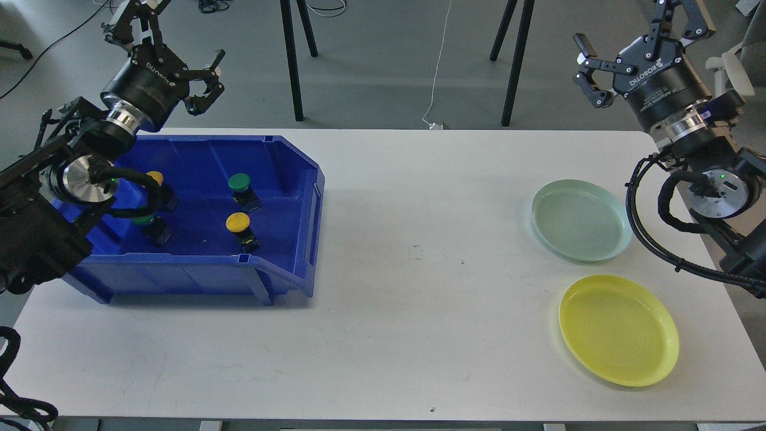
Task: Pass button and place on color plate
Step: 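Move the left gripper over the blue bin toward the buttons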
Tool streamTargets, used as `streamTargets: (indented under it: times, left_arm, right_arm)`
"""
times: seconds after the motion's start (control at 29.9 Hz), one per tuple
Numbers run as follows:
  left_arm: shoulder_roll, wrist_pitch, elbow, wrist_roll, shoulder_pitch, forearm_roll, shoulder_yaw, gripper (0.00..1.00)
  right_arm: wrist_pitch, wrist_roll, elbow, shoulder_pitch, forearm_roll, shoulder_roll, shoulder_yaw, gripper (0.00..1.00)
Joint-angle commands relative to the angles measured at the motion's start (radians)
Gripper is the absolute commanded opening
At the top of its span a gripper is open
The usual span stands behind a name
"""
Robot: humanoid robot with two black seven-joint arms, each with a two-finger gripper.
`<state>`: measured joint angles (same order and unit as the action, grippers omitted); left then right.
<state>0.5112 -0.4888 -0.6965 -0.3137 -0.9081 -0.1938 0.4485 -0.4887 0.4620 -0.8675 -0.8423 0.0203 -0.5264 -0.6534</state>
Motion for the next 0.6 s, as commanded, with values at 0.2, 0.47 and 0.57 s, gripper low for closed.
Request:
streamTargets:
  times: [0.2, 0.47, 0.57]
  left_arm:
    - [0.004, 0.000, 0.023, -0.082, 0.035, -0.027, 0.031, 1.00]
    - [-0.072, 0.000, 0.074, -0.175, 0.087, -0.039, 0.147, 1.00]
    - [-0.025, 0.000, -0.038, -0.175, 0.090, 0.041, 0.137, 1.00]
  right_arm:
    - [0.000, 0.000, 0.002, -0.001, 0.001, 0.016, 0.000, 1.00]
    - [0.000, 0.001, 0.001, -0.006, 0.001, 0.043, 0.000, 1.00]
    - [0.000, 0.001, -0.001, -0.003, 0.001, 0.042, 0.000, 1.00]
